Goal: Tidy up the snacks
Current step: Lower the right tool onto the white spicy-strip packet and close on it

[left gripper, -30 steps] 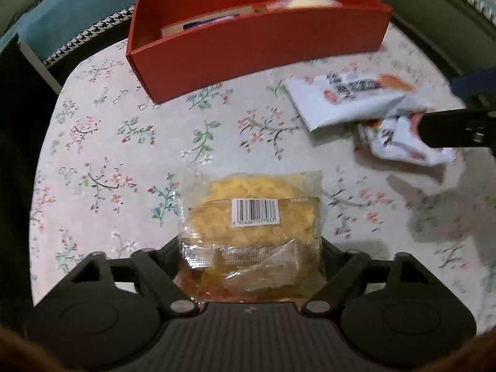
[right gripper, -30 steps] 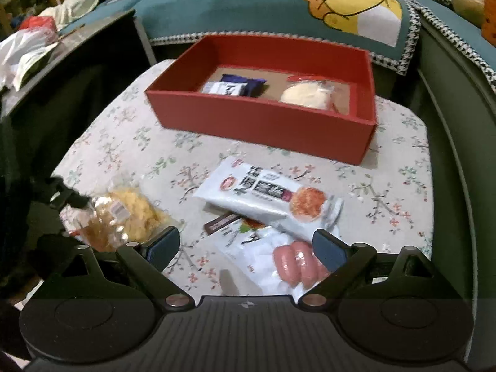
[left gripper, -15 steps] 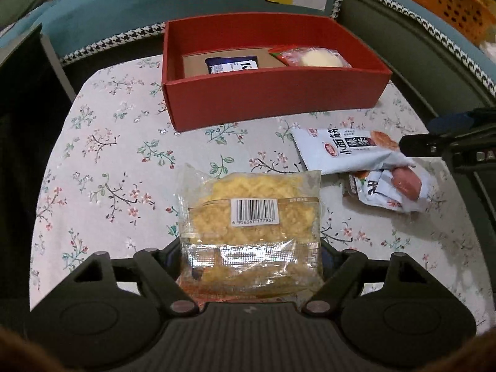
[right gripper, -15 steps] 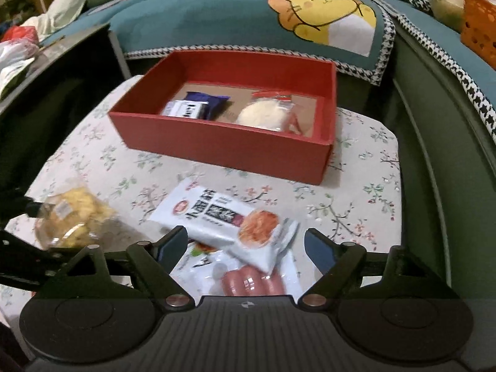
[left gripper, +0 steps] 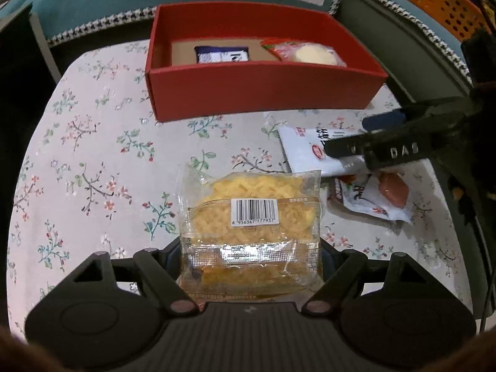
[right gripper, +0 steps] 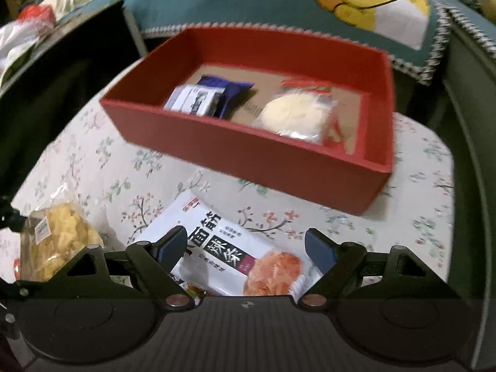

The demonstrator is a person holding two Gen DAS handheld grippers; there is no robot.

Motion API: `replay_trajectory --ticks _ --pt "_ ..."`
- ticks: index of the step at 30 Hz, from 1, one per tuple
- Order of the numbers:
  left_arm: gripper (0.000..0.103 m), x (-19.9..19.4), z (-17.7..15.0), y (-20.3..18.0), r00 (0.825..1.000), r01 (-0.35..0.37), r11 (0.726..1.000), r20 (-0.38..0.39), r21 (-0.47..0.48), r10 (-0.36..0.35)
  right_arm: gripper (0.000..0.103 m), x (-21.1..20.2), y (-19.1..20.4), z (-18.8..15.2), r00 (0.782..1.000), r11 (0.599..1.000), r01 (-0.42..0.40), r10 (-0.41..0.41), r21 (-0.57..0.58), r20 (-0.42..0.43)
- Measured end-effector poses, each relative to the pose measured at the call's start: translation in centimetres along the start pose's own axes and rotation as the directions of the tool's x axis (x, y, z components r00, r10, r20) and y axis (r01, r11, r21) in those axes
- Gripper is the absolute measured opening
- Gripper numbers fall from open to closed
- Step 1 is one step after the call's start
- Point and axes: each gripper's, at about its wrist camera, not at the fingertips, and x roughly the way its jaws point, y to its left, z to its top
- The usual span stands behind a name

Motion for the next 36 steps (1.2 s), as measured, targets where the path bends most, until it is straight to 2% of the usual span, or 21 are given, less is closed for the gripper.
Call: replay_trajectory --ticks 4,10,14,15,19,22,25,26,28,31,33,36 --pt "0.103 0.2 0.1 0.5 1.0 -0.013 1.0 -0.009 -0.017 0.013 0.088 0.6 0.3 -0.7 0.998 0.999 -0.034 0.034 0.007 -0.059" --pt "0.103 0.1 0.2 1.0 0.999 -0.031 0.998 -0.01 -0.048 0.03 0.09 -1.7 1.1 -3.1 0.99 0.995 -0.048 0.059 0.089 -0.129" --pt "0.103 -0.3 0.3 1.0 1.0 -0.027 0.998 0.001 -0.054 0.027 0.091 -3.6 4.0 -4.9 0.982 0.994 -0.112 0.111 0.003 -0.151" --pt "0.103 -0.4 0.3 1.0 1.0 -0.029 0.998 0.002 -0.054 0.029 0.091 -3.9 4.7 -5.0 0.984 0.994 -0.101 0.096 -0.03 -0.148" --pt "0.103 -0.2 0.1 1.0 0.999 -0.039 0.998 -0.006 -0.048 0.039 0.091 -3.9 6.5 -3.6 0.994 0.985 0.038 -0.054 -0.166 -0.097" --pt "0.103 0.2 0.1 1.1 0.999 -0.05 0.998 -0.015 -0.046 0.049 0.09 -1.6 6.4 -2.6 0.992 0.985 0.033 -0.053 -0.169 -0.116" --pt "0.103 0.4 0.0 1.1 0.998 -0.068 0.997 -0.02 -0.033 0.067 0.086 0.4 6.5 -2.9 0.984 0.982 0.058 -0.087 -0.178 -0.158" --pt "0.103 0.5 0.0 1.1 0.997 -0.075 0.997 -0.023 -0.029 0.075 0.088 0.9 6.6 -3.2 0.981 0.981 0.061 -0.093 -0.182 -0.169" --pt "0.103 0.6 0.0 1.1 0.996 -0.085 0.996 -0.026 -0.021 0.084 0.088 0.7 7.1 -3.8 0.984 0.978 0.075 -0.104 -0.197 -0.144" --pt "0.103 0.7 -0.2 0.9 0.996 -0.085 0.996 -0.029 -0.013 0.084 0.103 0.5 6.7 -4.4 0.985 0.99 0.047 -0.069 -0.136 -0.156" --pt "0.103 0.6 -0.2 0.7 0.996 -0.088 0.996 -0.026 -0.002 0.088 0.103 0.7 7.2 -4.9 0.982 0.984 0.067 -0.093 -0.163 -0.164" --pt "0.103 0.7 -0.3 0.6 0.995 -0.099 0.995 -0.025 0.009 0.099 0.103 0.6 7.2 -5.1 0.985 0.99 0.076 -0.094 -0.122 -0.144"
